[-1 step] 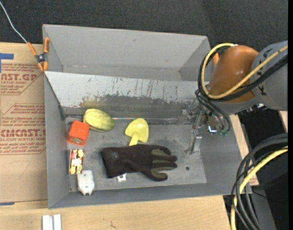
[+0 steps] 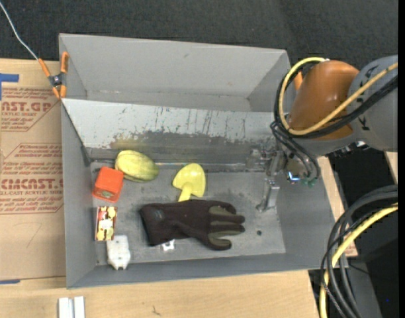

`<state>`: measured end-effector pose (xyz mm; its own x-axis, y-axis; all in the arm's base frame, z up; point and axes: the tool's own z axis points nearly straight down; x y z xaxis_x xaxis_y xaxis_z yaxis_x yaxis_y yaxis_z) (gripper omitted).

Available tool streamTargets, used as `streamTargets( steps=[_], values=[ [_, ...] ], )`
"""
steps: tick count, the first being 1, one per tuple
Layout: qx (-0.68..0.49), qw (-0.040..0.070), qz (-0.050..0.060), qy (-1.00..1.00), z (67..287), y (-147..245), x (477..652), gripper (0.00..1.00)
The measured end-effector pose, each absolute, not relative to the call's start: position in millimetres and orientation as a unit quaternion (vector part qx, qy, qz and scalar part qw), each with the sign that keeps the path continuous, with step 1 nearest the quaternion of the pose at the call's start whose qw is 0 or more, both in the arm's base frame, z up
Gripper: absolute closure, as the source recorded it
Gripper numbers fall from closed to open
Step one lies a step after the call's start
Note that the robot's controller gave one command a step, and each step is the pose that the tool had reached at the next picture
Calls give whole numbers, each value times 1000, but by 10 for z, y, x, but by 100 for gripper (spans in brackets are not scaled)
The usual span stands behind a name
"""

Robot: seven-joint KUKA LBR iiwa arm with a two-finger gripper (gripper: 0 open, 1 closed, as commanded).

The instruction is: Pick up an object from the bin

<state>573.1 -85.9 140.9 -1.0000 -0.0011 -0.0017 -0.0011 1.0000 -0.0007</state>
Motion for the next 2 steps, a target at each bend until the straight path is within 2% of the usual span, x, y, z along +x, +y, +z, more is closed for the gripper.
streamTargets(
  steps=[1, 2],
  values=[
    [-47, 0, 0, 999, 815, -195, 5507, 0],
    [-22, 0, 1, 1000, 688, -105, 5412, 0]
  ],
)
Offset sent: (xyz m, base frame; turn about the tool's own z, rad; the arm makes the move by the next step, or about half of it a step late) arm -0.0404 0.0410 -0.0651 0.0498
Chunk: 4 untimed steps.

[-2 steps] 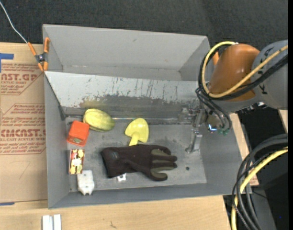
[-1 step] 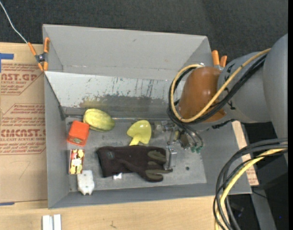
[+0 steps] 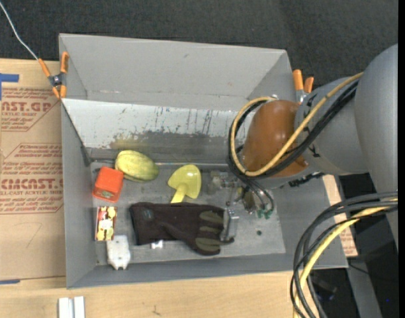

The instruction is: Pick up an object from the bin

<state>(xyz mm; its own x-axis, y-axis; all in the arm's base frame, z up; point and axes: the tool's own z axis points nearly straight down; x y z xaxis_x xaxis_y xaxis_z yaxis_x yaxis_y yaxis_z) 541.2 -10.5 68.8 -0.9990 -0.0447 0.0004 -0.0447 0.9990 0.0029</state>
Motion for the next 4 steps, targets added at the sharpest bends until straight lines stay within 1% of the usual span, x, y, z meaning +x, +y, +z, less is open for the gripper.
streamTargets(
  steps=[1, 2, 3, 4],
  values=[
    [4, 0, 0, -1000, 692, -151, 5409, 0],
    [13, -1, -1, -1000, 939, -182, 5517, 100],
    [14, -1, -1, -1000, 939, -181, 5517, 100],
    [9, 1, -2, -1000, 1685, -176, 5504, 100]
  ],
)
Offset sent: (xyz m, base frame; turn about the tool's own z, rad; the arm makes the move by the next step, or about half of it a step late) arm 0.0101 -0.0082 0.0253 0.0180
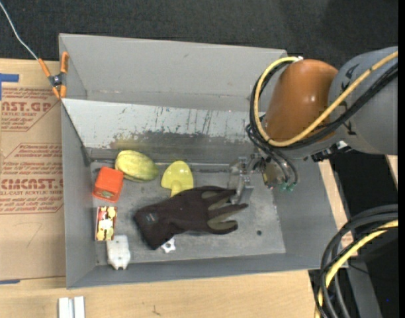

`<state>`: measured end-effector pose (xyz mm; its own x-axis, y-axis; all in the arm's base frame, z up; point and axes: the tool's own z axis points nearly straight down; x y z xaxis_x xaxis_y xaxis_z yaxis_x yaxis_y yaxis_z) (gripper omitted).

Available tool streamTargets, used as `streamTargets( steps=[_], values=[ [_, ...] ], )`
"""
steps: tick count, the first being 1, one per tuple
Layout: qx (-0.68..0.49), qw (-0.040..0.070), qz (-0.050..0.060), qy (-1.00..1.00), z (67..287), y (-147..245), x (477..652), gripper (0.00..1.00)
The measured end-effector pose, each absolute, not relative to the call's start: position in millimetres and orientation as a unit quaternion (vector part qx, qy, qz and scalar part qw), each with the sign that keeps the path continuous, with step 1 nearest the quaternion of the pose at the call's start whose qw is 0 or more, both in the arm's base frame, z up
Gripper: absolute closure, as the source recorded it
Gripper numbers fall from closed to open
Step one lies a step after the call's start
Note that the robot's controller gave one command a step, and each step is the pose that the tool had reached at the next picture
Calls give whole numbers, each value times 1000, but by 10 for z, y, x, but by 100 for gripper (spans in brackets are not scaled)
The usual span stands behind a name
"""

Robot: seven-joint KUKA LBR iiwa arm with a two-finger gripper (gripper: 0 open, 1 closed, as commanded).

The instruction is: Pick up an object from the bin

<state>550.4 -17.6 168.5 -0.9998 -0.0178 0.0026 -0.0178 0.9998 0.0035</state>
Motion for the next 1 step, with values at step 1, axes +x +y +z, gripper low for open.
streamTargets(
  steps=[1],
  values=[
    [-8, -6, -2, -1000, 2335, -170, 5733, 100]
  ],
)
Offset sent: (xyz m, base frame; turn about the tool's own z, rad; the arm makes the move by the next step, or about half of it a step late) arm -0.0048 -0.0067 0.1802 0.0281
